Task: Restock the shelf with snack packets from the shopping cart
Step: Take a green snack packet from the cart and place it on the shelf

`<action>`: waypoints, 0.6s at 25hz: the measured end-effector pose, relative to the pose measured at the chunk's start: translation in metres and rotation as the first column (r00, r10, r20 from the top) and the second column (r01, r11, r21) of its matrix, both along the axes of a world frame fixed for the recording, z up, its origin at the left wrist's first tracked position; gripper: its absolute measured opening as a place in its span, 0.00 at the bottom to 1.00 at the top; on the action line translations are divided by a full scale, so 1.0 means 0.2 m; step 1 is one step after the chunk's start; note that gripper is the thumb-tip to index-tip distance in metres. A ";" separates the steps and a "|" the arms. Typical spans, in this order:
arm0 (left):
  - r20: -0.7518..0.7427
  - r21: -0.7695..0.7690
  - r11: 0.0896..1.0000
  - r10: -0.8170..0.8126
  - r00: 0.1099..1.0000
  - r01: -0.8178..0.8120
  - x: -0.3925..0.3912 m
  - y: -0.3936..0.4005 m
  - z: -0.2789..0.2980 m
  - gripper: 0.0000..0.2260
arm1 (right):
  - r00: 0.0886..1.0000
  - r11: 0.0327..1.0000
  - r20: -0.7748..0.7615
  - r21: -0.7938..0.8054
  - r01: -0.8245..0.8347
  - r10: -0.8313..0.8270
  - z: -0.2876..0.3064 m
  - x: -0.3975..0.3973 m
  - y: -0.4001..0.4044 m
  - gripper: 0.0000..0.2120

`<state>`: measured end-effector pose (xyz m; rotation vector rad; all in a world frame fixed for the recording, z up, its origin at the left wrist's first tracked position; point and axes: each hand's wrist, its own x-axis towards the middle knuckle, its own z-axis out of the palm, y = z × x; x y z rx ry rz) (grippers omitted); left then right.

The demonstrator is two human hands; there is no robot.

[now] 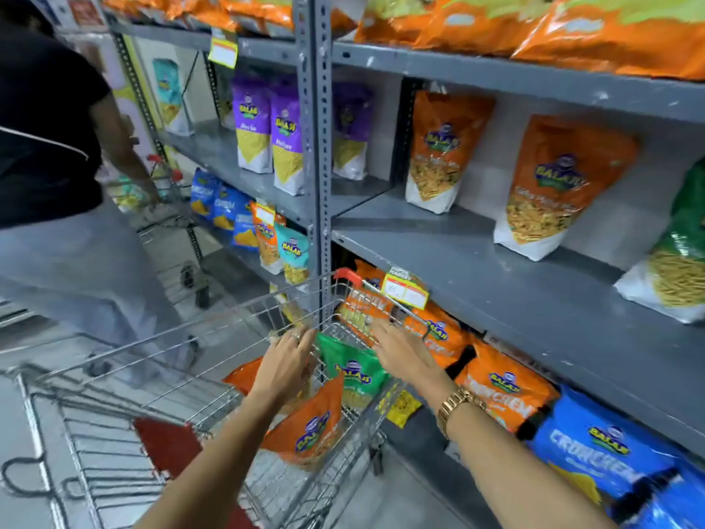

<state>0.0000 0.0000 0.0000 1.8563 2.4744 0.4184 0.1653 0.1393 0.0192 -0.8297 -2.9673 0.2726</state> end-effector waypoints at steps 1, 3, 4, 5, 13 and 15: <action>0.014 -0.072 0.997 0.037 0.999 -0.036 -0.03 0.00 -0.05 0.24 | 0.998 0.999 0.050 -0.033 0.041 -0.040 -0.04 -0.03 0.00 0.20; 0.035 -0.154 0.986 0.074 0.997 -0.068 -0.08 0.03 -0.17 0.25 | 0.990 0.990 0.086 -0.071 0.119 -0.113 -0.15 -0.07 0.04 0.20; 0.028 -0.204 0.976 0.083 0.996 -0.075 -0.10 0.06 -0.21 0.26 | 0.981 0.984 0.129 -0.079 0.157 -0.146 -0.20 -0.08 0.05 0.19; 0.019 -0.228 0.970 0.087 0.996 -0.080 -0.13 0.10 -0.25 0.27 | 0.971 0.979 0.166 -0.076 0.188 -0.173 -0.25 -0.09 0.07 0.18; -0.136 -0.360 0.933 -0.055 0.989 0.003 -0.23 0.49 -0.40 0.25 | 0.934 0.975 0.284 0.011 0.223 -0.217 -0.46 -0.20 0.20 0.14; -0.184 -0.368 0.930 -0.081 0.980 0.007 -0.23 0.53 -0.42 0.21 | 0.934 0.974 0.280 0.021 0.224 -0.221 -0.47 -0.21 0.22 0.11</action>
